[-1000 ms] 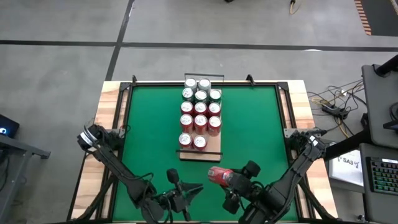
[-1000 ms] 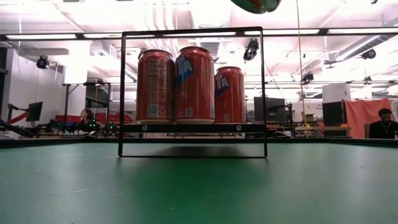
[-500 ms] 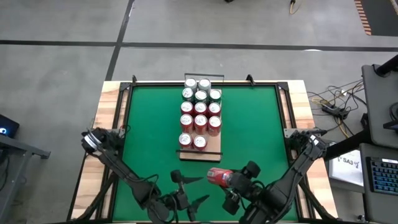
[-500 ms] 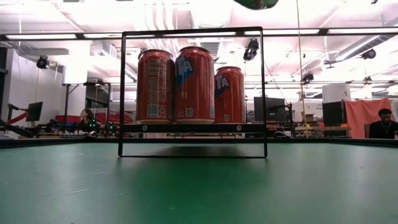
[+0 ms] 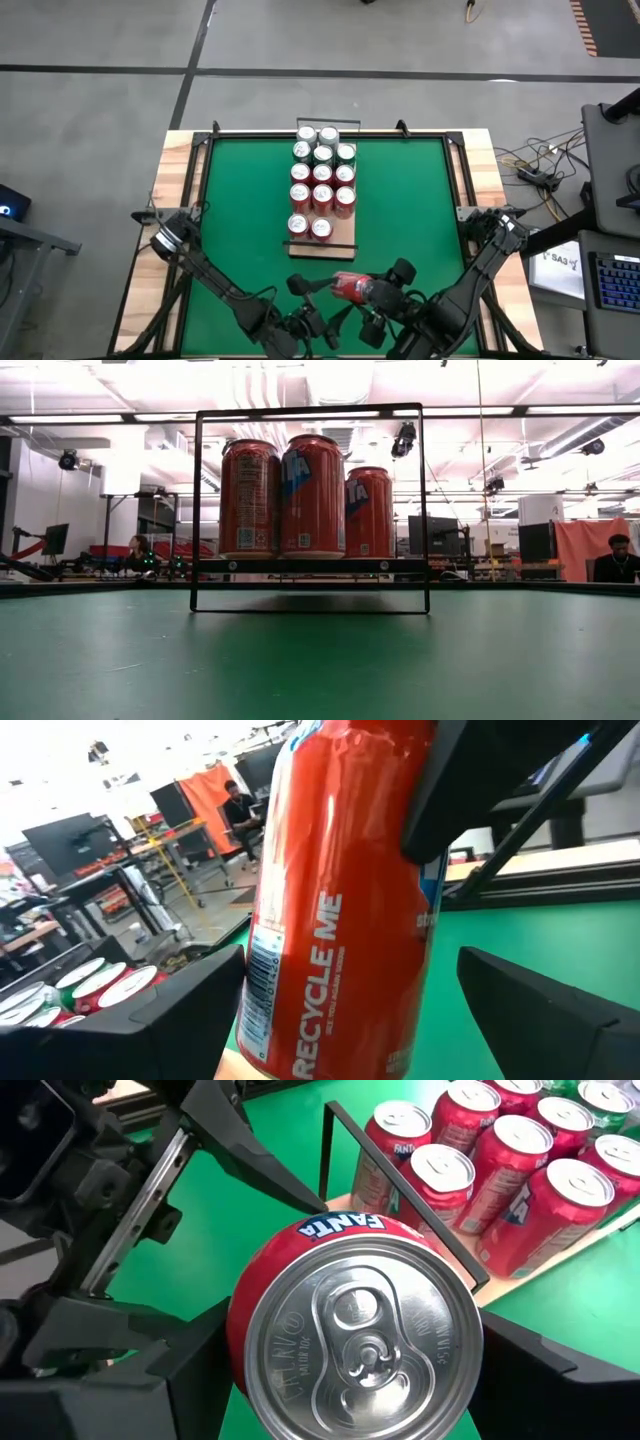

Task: Place canned beverage on shelf
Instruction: Put the orange soda can on the shelf and aligned with the other orange soda can

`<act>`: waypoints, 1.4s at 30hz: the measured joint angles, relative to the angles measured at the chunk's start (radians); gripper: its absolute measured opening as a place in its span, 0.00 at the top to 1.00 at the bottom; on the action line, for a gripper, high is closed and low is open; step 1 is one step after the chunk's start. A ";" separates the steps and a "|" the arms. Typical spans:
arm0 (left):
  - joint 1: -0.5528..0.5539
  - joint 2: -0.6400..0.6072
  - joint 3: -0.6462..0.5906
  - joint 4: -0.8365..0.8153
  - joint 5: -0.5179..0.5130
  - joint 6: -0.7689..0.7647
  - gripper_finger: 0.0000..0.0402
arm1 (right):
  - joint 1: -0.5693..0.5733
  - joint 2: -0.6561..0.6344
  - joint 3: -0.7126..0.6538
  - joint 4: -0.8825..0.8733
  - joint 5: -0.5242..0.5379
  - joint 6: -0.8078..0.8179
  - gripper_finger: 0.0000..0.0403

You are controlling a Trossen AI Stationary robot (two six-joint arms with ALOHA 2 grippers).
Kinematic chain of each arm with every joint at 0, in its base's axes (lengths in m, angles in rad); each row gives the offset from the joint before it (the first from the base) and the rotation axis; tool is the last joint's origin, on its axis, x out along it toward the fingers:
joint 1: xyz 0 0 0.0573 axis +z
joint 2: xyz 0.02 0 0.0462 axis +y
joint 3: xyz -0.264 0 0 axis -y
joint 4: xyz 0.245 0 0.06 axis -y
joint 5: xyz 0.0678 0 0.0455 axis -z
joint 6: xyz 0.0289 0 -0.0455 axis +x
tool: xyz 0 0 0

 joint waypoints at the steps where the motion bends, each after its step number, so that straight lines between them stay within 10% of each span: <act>1: 0.003 0.009 0.010 -0.002 -0.007 0.001 0.13 | 0.000 0.000 0.000 -0.001 -0.001 -0.004 0.27; 18: 0.018 0.033 0.040 0.004 -0.057 -0.036 0.01 | 0.000 0.000 0.000 0.011 0.012 -0.045 0.27; 37: 0.029 0.033 0.040 -0.001 -0.032 0.028 0.29 | -0.013 0.000 -0.001 0.058 0.012 -0.041 0.27; 42: 0.025 0.026 0.040 -0.003 -0.006 0.038 0.29 | -0.013 0.000 -0.001 0.064 0.028 -0.043 0.09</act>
